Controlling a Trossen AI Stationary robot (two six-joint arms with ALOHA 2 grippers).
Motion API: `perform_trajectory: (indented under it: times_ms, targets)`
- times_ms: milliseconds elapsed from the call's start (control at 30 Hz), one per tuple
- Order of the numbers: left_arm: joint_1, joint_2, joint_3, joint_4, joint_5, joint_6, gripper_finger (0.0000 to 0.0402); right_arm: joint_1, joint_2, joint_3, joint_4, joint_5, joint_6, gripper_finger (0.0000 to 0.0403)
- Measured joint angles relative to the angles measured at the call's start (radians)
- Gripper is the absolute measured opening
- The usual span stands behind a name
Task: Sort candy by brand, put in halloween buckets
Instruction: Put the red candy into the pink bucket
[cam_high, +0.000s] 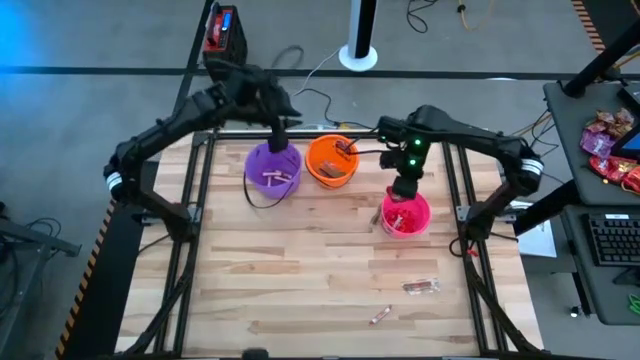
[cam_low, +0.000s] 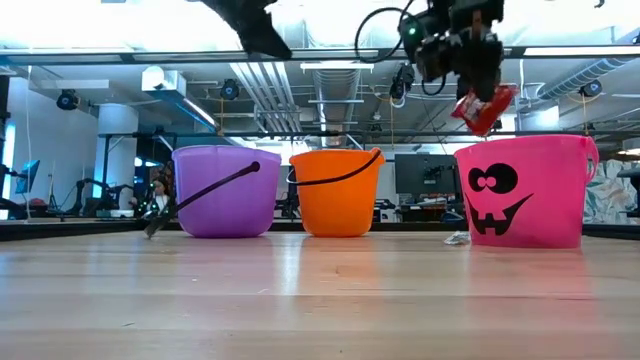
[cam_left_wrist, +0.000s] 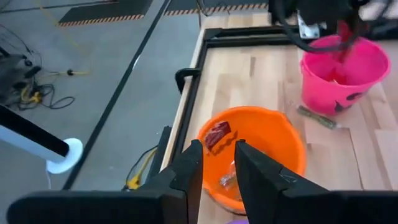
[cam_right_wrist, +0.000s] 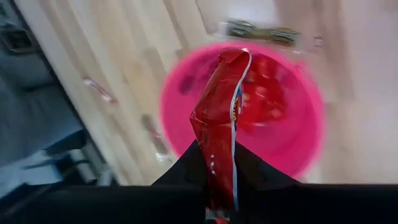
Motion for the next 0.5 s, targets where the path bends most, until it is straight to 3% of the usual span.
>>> perform_trajectory:
  times_ms: [133, 500]
  targets:
    - [0.094, -0.003, -0.001, -0.001, 0.092, 0.017, 0.0076, -0.002, 0.036, 0.002, 0.001, -0.085, 0.048, 0.0022]
    - [0.211, -0.006, -0.002, 0.025, 0.147, 0.168, 0.0076, -0.002, 0.059, -0.003, -0.004, -0.072, 0.363, 0.0023]
